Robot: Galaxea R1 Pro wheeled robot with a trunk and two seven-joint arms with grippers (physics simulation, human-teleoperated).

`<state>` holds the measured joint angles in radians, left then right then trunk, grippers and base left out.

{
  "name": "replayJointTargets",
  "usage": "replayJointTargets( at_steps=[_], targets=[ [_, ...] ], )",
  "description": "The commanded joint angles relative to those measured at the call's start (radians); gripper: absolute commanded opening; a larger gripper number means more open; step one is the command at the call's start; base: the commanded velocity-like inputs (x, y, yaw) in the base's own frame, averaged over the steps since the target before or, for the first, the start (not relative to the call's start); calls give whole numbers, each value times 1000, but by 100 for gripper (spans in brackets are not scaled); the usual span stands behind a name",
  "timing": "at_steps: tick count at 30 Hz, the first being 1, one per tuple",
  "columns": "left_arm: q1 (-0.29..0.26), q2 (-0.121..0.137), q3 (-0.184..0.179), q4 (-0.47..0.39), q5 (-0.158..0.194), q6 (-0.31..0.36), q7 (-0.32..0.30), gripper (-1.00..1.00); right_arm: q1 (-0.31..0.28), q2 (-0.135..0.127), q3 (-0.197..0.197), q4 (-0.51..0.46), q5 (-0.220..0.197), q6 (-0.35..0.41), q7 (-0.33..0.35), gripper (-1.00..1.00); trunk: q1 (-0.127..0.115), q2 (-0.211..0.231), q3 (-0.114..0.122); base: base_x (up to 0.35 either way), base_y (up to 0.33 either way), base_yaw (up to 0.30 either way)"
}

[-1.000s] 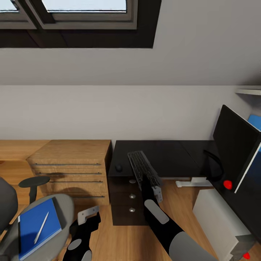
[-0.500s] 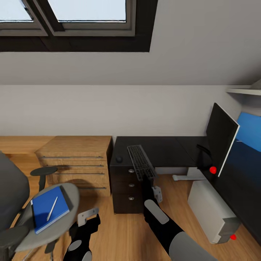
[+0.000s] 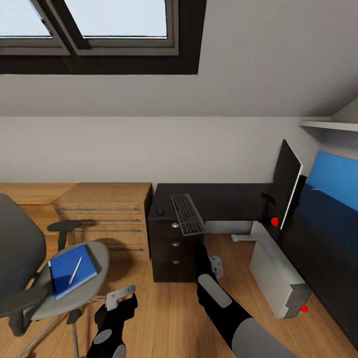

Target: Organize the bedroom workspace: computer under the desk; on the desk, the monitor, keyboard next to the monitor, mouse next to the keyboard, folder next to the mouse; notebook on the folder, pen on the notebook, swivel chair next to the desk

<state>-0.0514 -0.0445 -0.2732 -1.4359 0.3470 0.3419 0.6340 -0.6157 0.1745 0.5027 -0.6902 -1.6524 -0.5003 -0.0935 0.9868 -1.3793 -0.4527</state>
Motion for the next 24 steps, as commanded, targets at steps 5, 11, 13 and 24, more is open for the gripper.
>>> replayJointTargets(
  at_steps=[5,11,13,24],
  targets=[
    [-1,1,-2,22,8,3,7,100,-1,0,7,60,7,-11,-1,100,-12,20,8,-46,-29,0],
    [-1,0,-3,122,9,-1,7,100,-1,0,23,229,121,-17,2,100,-35,62,27,-5,-3,0],
    [-1,1,-2,157,9,-2,7,100,-1,0,25,275,165,-18,3,100,-42,76,33,-1,-1,0],
    [-1,-1,0,428,8,-141,6,100,-1,0,28,593,509,-58,2,100,-85,153,68,0,0,0]
  ],
)
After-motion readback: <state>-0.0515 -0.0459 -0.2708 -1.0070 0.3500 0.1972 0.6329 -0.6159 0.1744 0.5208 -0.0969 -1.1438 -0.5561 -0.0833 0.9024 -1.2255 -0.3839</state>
